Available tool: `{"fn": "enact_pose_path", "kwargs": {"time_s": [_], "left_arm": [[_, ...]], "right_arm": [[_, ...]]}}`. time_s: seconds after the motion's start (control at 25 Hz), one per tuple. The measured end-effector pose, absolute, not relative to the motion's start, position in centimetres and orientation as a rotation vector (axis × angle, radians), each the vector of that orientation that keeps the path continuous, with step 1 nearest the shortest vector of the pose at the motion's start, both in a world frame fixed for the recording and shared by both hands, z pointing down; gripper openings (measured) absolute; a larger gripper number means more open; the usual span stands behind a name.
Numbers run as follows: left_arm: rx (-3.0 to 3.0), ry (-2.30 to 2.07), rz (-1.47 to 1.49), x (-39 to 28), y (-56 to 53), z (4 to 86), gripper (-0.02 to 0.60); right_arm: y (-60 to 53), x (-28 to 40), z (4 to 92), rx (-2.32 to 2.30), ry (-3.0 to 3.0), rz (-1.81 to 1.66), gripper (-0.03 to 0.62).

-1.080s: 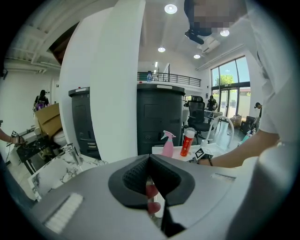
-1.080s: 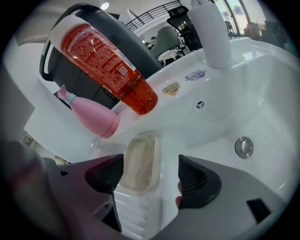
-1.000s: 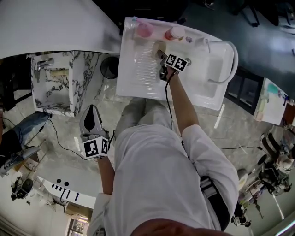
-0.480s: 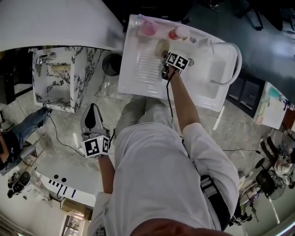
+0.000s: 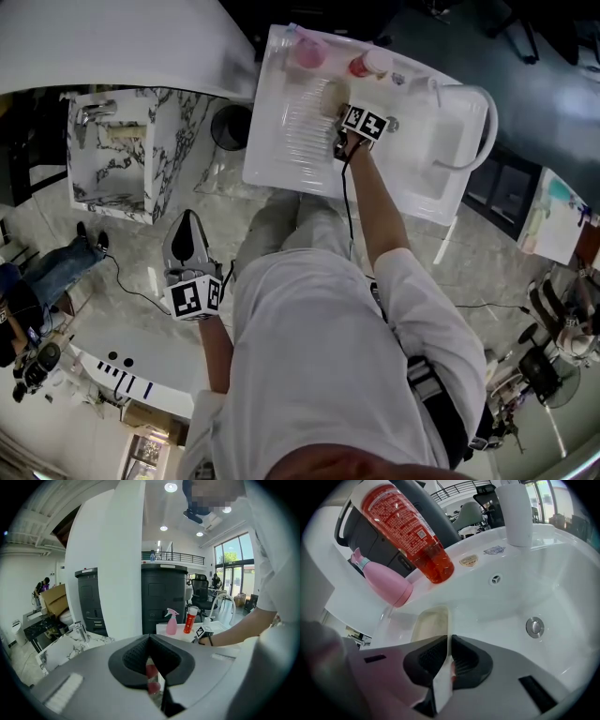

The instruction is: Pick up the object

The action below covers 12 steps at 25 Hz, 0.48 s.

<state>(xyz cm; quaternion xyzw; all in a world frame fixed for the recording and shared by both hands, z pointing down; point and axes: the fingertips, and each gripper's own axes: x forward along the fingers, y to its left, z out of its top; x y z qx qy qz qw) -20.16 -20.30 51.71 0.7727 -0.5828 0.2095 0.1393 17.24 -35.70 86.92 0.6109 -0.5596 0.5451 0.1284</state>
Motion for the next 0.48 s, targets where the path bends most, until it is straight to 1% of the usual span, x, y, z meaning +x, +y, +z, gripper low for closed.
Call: {"fn": "enact_pose_path", "kwargs": {"time_s": [0.24, 0.48], "left_arm": [[2.28, -1.651, 0.572, -19.7, -21.1, 51.6, 0.0], [2.373, -1.57, 0.526, -17.8, -22.9, 51.5, 0.0]], "right_arm": [[-35.0, 16.9, 84.5, 1.788, -1.693, 1.598, 0.028], [-33.5, 16.3, 80.5, 1.772, -1.797, 1.573, 0.028]]}}
